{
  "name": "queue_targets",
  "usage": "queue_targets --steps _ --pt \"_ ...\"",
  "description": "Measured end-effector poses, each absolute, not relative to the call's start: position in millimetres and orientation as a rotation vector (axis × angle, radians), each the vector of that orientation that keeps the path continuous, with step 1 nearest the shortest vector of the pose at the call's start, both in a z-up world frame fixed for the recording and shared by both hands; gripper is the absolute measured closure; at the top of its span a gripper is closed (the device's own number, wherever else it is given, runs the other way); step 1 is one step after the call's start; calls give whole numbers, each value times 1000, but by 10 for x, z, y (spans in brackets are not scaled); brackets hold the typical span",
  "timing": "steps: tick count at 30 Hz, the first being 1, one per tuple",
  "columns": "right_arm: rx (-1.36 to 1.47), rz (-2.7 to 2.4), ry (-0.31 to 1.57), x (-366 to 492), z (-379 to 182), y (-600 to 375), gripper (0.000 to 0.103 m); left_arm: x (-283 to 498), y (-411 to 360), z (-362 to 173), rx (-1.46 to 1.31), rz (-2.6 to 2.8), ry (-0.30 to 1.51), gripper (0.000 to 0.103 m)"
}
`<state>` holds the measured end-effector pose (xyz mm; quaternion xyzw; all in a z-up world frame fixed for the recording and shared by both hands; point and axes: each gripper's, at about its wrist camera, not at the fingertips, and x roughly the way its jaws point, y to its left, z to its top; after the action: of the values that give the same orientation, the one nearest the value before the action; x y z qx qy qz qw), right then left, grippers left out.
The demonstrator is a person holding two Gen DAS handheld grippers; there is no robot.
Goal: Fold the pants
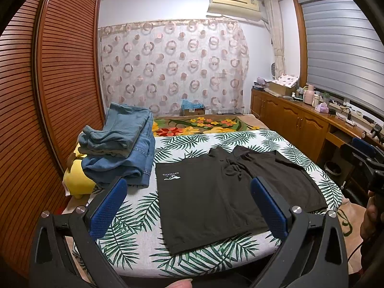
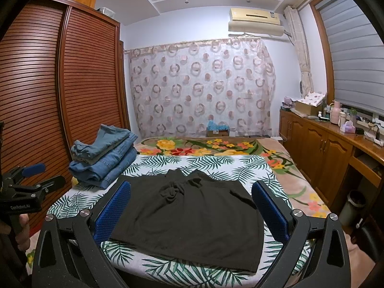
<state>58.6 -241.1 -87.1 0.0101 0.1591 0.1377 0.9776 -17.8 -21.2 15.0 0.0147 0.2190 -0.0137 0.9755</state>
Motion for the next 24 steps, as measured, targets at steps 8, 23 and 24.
queue_targets --steps 8,23,24 --pt "17 276 317 576 -866 -2407 2 -170 -241 148 29 -28 440 0" --pt "15 277 314 574 -864 -2397 2 -180 -248 154 28 -28 438 0" --pt "15 276 313 576 -862 -2395 2 -174 -235 145 26 -29 437 0"
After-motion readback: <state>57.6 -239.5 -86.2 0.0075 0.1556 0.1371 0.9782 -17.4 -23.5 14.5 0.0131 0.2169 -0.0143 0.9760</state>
